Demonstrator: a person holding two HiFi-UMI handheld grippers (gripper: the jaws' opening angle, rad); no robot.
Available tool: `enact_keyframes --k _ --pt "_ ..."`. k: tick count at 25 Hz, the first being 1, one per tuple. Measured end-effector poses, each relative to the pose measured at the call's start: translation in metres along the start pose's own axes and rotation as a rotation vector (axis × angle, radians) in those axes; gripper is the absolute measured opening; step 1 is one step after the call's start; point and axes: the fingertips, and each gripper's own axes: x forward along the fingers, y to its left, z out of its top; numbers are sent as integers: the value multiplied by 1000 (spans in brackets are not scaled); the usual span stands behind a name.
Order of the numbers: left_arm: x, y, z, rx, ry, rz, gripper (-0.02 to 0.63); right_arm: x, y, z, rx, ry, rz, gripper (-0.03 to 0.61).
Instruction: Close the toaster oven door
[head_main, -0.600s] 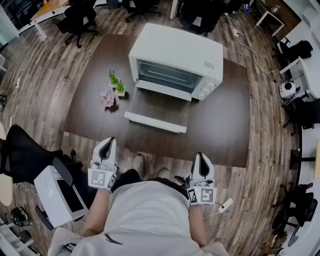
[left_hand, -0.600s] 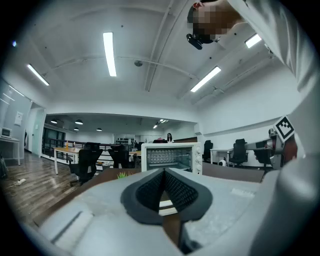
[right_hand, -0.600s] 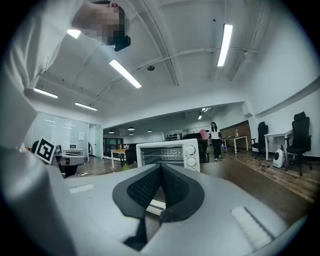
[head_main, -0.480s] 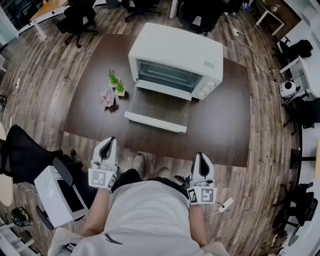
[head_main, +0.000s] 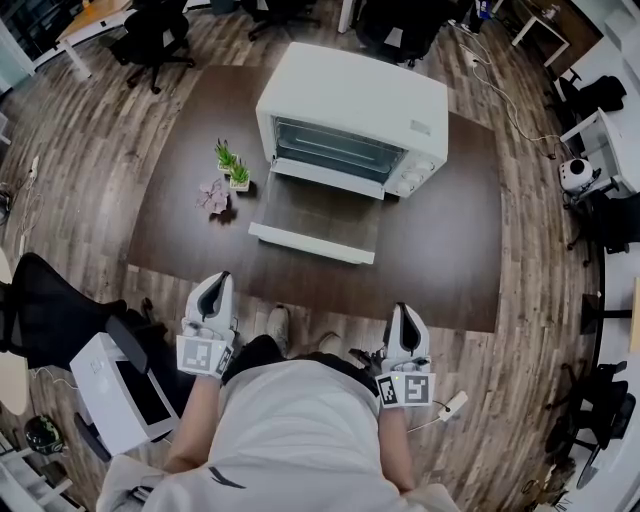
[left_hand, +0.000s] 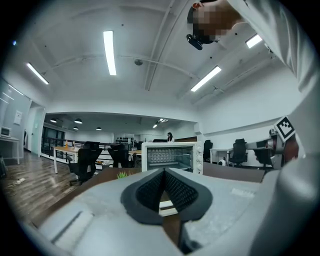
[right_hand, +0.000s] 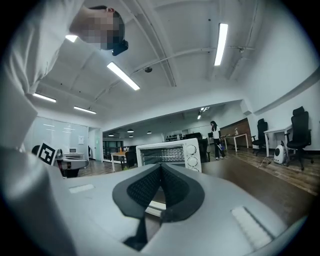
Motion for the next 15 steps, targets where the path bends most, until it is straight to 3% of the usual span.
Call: enact_keyframes --k 15 --pt "37 50 -3 -15 16 -77 -2 43 12 -7 -27 48 -84 0"
